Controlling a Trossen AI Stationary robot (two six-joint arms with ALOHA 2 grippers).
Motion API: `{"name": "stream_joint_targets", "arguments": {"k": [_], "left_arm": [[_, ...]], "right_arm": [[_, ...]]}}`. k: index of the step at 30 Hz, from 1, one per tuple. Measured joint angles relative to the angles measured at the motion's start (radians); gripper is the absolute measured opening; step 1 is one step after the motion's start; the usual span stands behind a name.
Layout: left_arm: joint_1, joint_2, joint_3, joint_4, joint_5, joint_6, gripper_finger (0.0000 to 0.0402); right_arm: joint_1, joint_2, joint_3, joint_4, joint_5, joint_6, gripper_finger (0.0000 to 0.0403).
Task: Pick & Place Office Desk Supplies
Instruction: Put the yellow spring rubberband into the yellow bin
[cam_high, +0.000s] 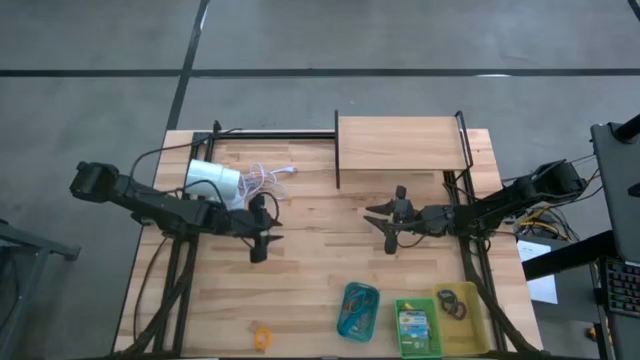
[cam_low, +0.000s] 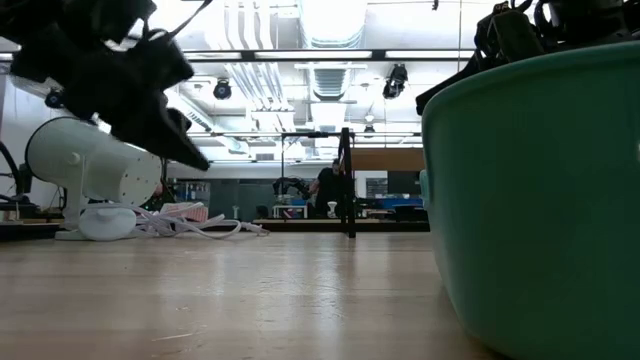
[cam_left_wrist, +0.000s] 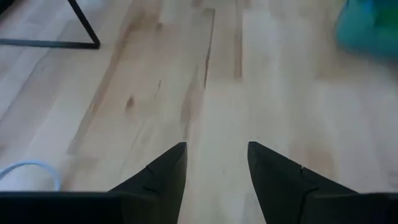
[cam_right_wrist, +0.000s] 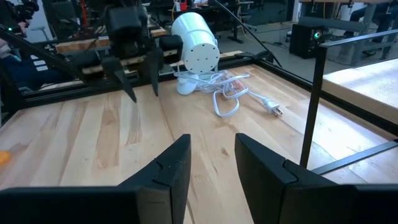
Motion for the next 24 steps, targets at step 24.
{"name": "stream_joint_targets", "arguments": {"k": [24], "left_arm": [[-0.152,0.001,0.114,-0.024,0.43,-0.775,0.0175]], "right_arm": [[0.0,0.0,0.0,0.0,0.0,0.0,0.011]]}}
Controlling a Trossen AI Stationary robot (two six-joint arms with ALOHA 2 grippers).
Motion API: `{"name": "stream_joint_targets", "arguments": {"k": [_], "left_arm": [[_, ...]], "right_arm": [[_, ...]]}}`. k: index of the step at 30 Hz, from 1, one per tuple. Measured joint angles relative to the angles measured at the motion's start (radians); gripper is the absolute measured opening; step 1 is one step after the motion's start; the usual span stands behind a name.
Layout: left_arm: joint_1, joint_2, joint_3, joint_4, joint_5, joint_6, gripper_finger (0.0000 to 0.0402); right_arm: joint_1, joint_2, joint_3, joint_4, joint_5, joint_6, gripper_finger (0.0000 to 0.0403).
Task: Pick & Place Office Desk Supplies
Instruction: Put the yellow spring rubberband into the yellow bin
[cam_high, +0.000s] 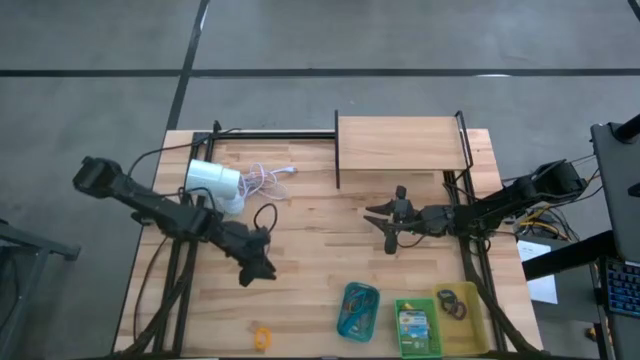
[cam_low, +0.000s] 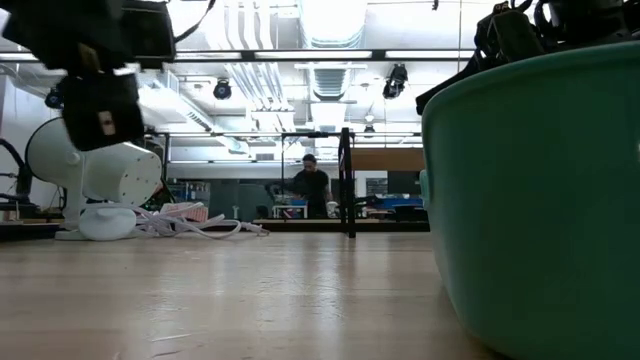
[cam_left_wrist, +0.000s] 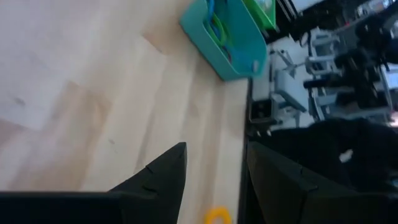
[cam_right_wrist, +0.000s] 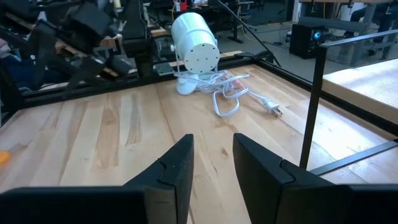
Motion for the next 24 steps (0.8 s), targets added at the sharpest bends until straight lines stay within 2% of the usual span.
{"name": "stream_joint_targets", "arguments": {"k": [4,9,16,24], "left_arm": [[-0.063,0.0,0.0,0.001,-0.034,-0.014,0.0175],[-0.121,0.0,0.0,0.001,-0.17,-0.1,0.0175],[-0.174,0.003,0.0,0.003,-0.186,-0.164,0.0175],[-0.341,0.109,0.048,0.006,-0.294,-0.334,0.0175]], "right_arm": [[0.0,0.0,0.0,0.0,0.0,0.0,0.011],[0.0,0.0,0.0,0.0,0.0,0.0,0.0116],[0.0,0.0,0.0,0.0,0.0,0.0,0.0123],[0.0,0.0,0.0,0.0,0.0,0.0,0.0123]]}}
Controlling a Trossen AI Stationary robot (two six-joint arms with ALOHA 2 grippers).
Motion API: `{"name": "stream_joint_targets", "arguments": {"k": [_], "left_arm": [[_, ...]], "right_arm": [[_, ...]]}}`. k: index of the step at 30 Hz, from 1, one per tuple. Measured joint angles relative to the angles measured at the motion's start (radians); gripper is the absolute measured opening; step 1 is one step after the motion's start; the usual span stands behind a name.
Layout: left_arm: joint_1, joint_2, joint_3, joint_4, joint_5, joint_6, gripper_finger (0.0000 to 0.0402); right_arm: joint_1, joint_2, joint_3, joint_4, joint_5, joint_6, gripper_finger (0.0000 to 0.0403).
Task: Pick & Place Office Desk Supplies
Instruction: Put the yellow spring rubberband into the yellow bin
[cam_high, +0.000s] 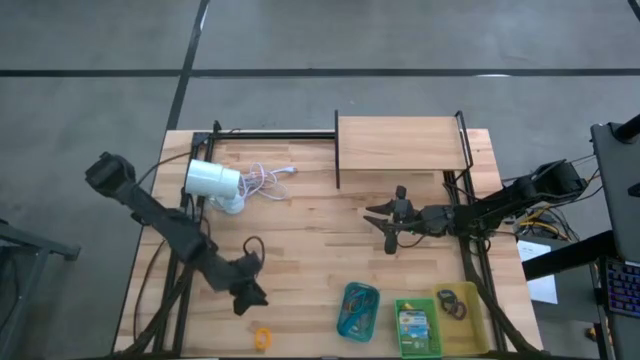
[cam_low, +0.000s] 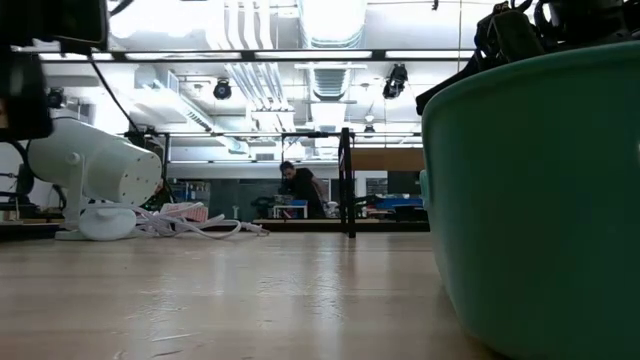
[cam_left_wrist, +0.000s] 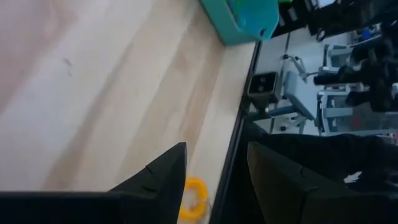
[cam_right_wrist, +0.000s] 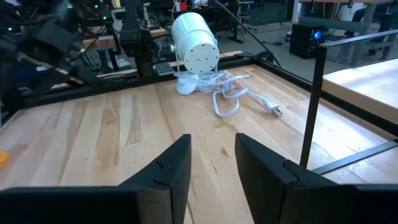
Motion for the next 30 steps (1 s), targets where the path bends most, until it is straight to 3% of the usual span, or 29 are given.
{"name": "stream_joint_targets", "arguments": {"k": [5,14,21,30], "left_arm": [[-0.057,0.104,0.071,-0.015,-0.001,-0.073,0.0175],[-0.118,0.312,0.292,-0.216,0.087,-0.174,0.0175],[-0.165,0.425,0.449,-0.337,0.089,-0.232,0.0175],[-0.178,0.463,0.492,-0.377,0.088,-0.231,0.0175]], "right_arm": [[0.0,0.0,0.0,0.0,0.0,0.0,0.0115],[0.0,0.0,0.0,0.0,0.0,0.0,0.0105],[0.0,0.0,0.0,0.0,0.0,0.0,0.011],[0.0,0.0,0.0,0.0,0.0,0.0,0.0118]]}}
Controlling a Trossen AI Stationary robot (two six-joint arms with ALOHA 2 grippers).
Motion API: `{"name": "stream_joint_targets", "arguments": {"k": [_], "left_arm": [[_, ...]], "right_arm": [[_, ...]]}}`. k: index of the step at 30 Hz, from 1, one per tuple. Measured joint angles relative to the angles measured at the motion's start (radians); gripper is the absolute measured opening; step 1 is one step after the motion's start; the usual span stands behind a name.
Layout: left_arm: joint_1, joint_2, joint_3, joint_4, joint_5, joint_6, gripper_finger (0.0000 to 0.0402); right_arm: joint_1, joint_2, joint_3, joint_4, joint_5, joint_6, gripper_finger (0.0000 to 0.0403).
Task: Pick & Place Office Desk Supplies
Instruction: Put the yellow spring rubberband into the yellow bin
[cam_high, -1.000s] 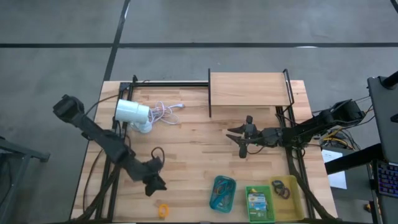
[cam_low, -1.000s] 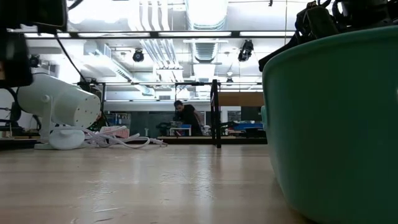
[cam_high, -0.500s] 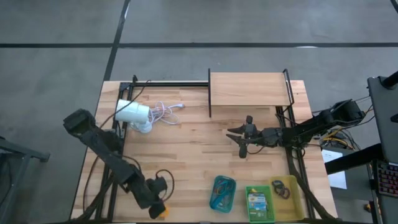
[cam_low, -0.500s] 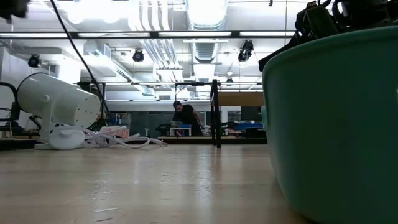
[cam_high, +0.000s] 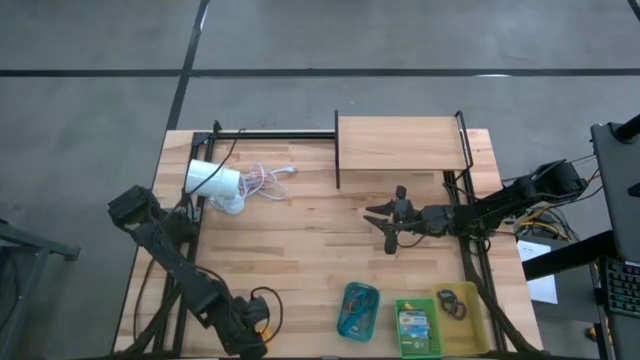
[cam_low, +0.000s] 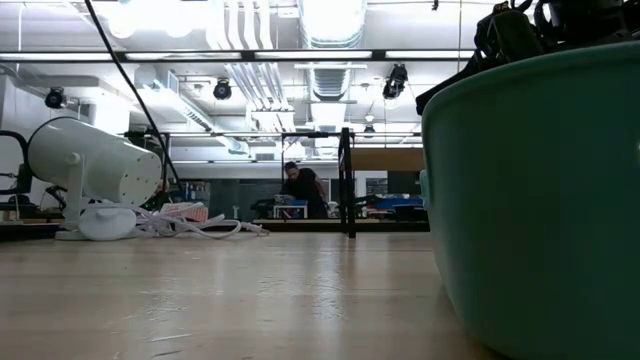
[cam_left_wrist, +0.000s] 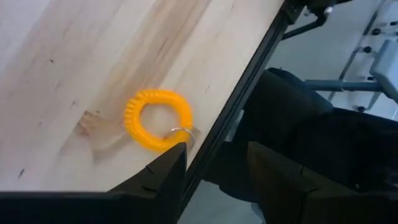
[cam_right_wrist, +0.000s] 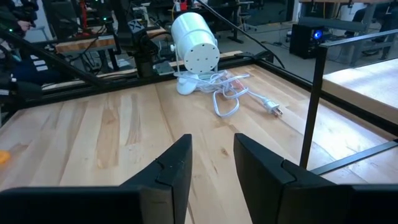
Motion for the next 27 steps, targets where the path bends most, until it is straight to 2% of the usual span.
{"name": "stream_joint_targets", "arguments": {"k": [9,15,21,27], "left_arm": [[-0.004,0.021,-0.021,-0.067,-0.011,-0.039,0.0175],[-0.004,0.086,-0.007,-0.049,0.0,0.037,0.0175],[-0.004,0.097,-0.004,-0.079,-0.003,0.069,0.0175],[-0.006,0.1,-0.004,-0.066,-0.064,0.114,0.0175]], "right_arm": [[0.0,0.0,0.0,0.0,0.0,0.0,0.0109],[0.0,0.0,0.0,0.0,0.0,0.0,0.0101],[0.0,0.0,0.0,0.0,0.0,0.0,0.0093],[0.0,0.0,0.0,0.0,0.0,0.0,0.0097]]}}
